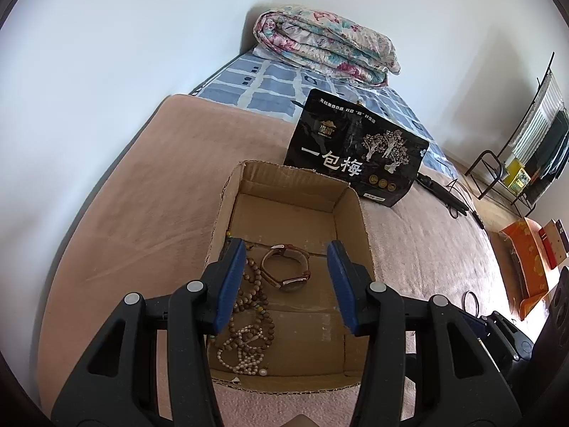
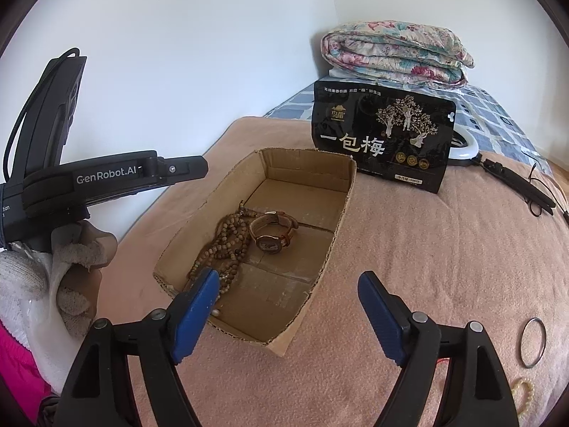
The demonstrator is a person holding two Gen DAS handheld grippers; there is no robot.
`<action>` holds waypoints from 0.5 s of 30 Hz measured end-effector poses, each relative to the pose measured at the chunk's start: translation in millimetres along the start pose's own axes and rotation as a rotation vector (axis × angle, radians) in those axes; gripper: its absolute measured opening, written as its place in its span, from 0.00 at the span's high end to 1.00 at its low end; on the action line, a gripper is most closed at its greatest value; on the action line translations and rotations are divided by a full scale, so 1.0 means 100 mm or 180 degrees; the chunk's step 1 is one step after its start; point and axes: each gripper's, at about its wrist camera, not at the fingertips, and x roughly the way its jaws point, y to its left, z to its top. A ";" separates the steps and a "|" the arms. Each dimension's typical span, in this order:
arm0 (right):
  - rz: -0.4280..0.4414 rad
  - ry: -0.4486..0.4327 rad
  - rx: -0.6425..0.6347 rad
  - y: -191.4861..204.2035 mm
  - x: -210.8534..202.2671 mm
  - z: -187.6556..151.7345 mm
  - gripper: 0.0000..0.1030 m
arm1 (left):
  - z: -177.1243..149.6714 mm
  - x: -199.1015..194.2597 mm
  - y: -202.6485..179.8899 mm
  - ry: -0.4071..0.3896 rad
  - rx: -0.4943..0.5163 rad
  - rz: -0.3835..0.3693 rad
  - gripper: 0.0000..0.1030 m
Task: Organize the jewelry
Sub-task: 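Open both tools to drop the bead strand and pearl into the box, then move both tools away from the box toward the green jade pendant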
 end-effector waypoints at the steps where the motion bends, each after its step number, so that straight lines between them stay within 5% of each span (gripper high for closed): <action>1: -0.0012 -0.0007 0.0002 -0.01 -0.01 0.00 0.20 | 0.00 -0.01 -0.01 -0.0005 0.0007 0.0000 0.53; 15: -0.0274 -0.0114 0.0159 -0.52 -0.42 -0.10 0.18 | -0.08 -0.12 -0.36 -0.0071 0.0206 -0.0105 0.53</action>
